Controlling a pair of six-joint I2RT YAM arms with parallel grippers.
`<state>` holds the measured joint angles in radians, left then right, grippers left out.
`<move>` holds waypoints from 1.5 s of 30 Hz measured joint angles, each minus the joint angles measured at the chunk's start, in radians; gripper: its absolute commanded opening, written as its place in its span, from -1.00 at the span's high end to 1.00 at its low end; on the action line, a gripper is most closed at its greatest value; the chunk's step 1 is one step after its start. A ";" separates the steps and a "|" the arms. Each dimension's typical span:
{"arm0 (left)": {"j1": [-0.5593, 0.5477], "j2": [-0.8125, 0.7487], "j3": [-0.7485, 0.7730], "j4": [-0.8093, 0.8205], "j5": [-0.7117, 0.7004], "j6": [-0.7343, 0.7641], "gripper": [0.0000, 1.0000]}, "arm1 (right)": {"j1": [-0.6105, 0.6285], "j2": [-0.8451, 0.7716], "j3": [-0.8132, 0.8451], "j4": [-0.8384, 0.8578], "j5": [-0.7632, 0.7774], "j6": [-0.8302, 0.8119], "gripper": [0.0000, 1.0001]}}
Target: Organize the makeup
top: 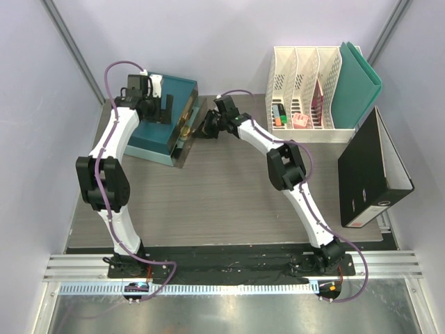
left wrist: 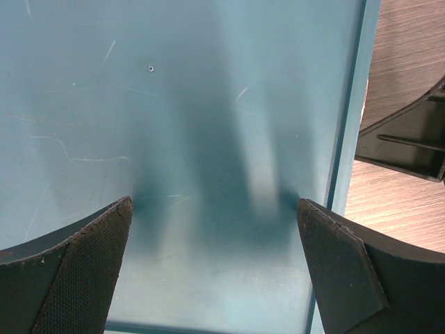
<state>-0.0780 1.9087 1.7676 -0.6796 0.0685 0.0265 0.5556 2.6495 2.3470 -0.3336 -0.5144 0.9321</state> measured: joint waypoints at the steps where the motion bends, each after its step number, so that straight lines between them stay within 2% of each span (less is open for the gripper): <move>1: 0.000 -0.001 -0.003 0.003 0.000 0.000 -1.00 | 0.000 0.004 0.000 0.011 -0.003 0.012 0.97; 11: 0.000 -0.008 -0.017 0.018 0.001 0.000 -1.00 | 0.031 0.082 0.036 0.145 -0.025 0.127 0.98; 23: 0.002 -0.006 -0.014 0.016 0.004 0.000 -0.99 | 0.056 0.126 0.051 0.154 -0.060 0.170 0.98; 27: 0.002 -0.007 -0.016 0.017 0.004 0.000 -1.00 | 0.056 0.115 0.011 0.182 -0.055 0.155 0.98; 32: 0.002 -0.007 -0.012 0.016 0.003 0.000 -1.00 | 0.045 0.019 -0.154 0.194 -0.039 0.097 0.98; 37: 0.002 0.003 0.017 -0.012 0.002 0.001 -1.00 | 0.008 -0.163 -0.329 0.161 -0.013 -0.016 0.98; 45: 0.002 0.000 0.032 -0.026 -0.004 -0.018 -0.99 | -0.050 -0.400 -0.463 0.093 0.047 -0.200 0.97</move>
<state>-0.0757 1.9091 1.7996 -0.7055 0.0643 0.0086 0.5053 2.2494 1.8839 -0.2401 -0.4675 0.7322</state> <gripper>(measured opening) 0.996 0.018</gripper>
